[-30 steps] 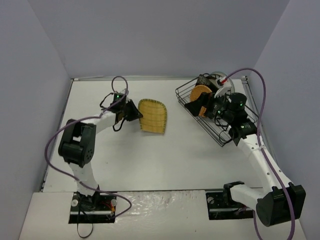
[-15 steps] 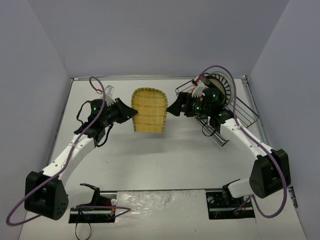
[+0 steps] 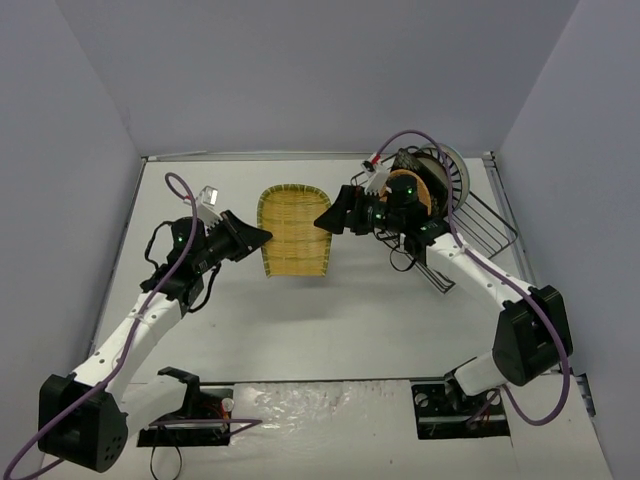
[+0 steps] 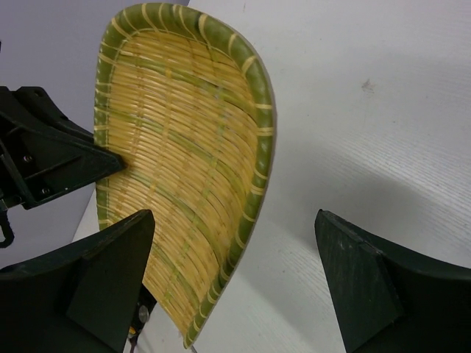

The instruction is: Load the plates into the dish rack

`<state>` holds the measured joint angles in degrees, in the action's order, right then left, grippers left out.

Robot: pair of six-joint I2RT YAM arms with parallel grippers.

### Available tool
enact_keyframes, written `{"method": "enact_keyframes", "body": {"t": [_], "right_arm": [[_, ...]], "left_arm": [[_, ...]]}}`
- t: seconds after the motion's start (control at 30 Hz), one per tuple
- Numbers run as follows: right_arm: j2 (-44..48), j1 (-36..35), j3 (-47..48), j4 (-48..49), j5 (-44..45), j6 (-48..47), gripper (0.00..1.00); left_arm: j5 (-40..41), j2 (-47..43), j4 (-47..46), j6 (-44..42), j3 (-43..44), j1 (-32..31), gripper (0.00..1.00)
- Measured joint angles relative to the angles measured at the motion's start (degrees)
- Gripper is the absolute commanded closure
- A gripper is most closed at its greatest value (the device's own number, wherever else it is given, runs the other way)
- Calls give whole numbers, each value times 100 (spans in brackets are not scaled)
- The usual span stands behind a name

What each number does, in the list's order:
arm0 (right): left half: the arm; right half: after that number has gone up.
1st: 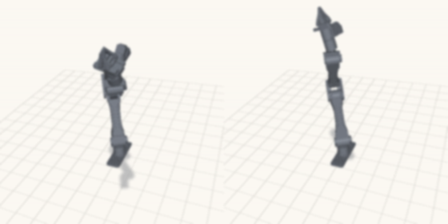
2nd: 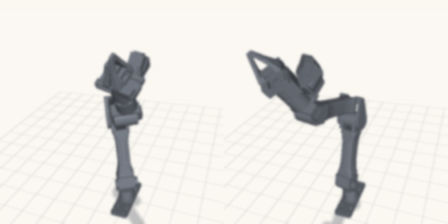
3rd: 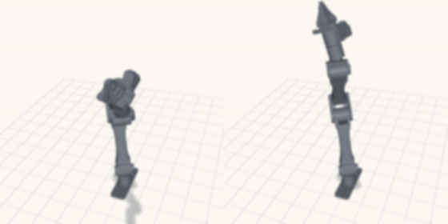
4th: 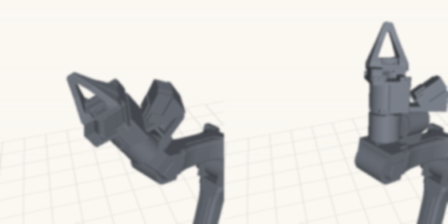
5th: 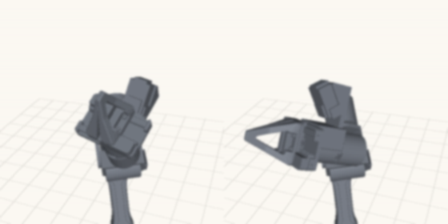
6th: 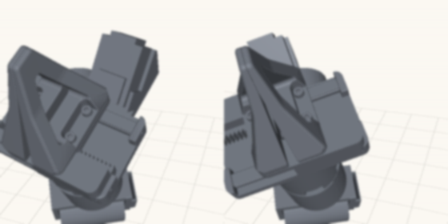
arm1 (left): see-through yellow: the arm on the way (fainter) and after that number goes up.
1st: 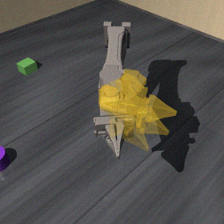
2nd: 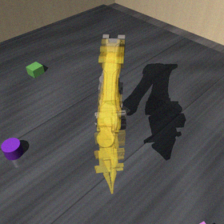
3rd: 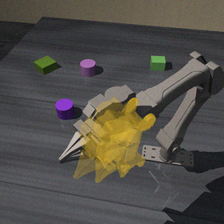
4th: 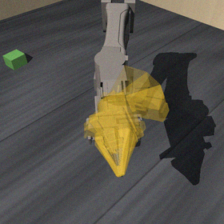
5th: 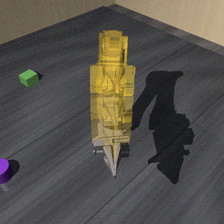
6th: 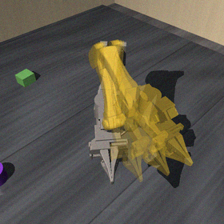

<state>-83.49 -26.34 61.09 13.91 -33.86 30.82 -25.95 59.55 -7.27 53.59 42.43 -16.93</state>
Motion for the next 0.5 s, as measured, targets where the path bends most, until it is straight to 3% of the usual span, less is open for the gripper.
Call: {"method": "enact_keyframes", "body": {"t": [0.13,0.37,0.47,0.5], "right_arm": [[-115,-83,-1,199,-63,142,36],[-181,-121,-12,528,-162,286,85],[-186,-101,-11,587,-102,362,100],[-190,-96,-6,596,-46,418,100]], "left_arm": [[-1,4,-31,123,-71,0,100],[-1,-32,-252,276,-71,4,100],[-15,-79,-333,281,-75,14,100],[-37,-92,-330,249,-82,11,99]]}}
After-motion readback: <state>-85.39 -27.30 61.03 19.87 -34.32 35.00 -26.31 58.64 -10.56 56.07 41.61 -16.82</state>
